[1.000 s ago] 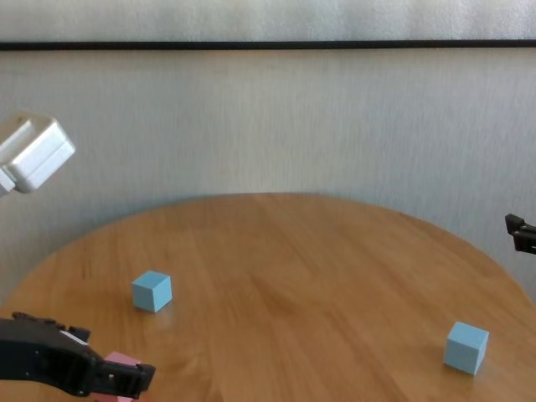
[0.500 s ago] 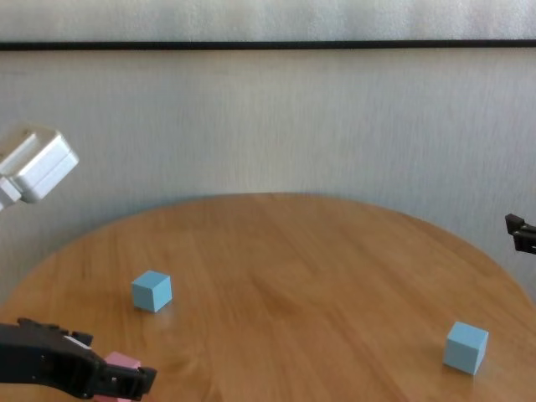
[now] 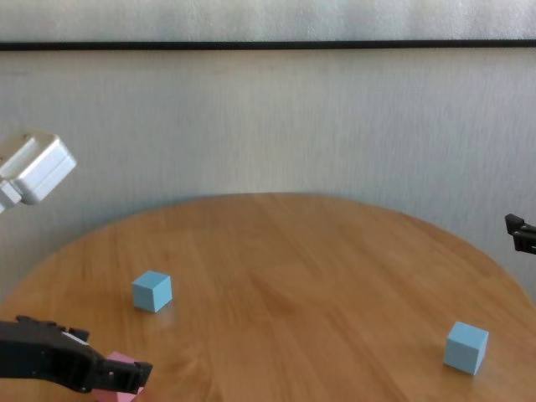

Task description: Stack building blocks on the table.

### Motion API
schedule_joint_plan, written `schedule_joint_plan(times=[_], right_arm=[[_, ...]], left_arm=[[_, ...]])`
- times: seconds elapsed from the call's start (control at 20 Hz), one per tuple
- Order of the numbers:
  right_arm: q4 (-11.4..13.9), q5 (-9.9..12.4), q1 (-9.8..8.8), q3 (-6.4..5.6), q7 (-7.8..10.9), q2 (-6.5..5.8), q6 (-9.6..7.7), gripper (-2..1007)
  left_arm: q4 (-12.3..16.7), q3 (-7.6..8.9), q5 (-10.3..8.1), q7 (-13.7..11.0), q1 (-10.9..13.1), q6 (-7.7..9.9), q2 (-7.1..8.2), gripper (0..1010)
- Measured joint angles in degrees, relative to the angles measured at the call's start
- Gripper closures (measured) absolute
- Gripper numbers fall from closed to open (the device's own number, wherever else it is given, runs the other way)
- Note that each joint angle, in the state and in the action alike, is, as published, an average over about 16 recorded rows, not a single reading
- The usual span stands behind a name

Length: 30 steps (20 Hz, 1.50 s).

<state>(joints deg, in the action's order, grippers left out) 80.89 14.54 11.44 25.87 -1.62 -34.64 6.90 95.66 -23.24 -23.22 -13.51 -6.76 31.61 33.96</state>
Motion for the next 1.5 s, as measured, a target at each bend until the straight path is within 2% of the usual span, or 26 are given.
schedule_joint_plan(times=[0.5,1.0,1.5], right_arm=[[0.00,0.00,0.00,0.00,0.00,0.00,0.00,0],[0.00,0.00,0.00,0.00,0.00,0.00,0.00,0],[0.00,0.00,0.00,0.00,0.00,0.00,0.00,0]], left_arm=[[-1.94,1.07,0.59,-1.69,-0.70,-0.48,-1.09,8],[-2.97,2.39,0.19,-3.36,-1.18,0.88,-2.15,8],[-3.83,1.74,2.21,-5.70,-2.17,0.64,-1.99,8]])
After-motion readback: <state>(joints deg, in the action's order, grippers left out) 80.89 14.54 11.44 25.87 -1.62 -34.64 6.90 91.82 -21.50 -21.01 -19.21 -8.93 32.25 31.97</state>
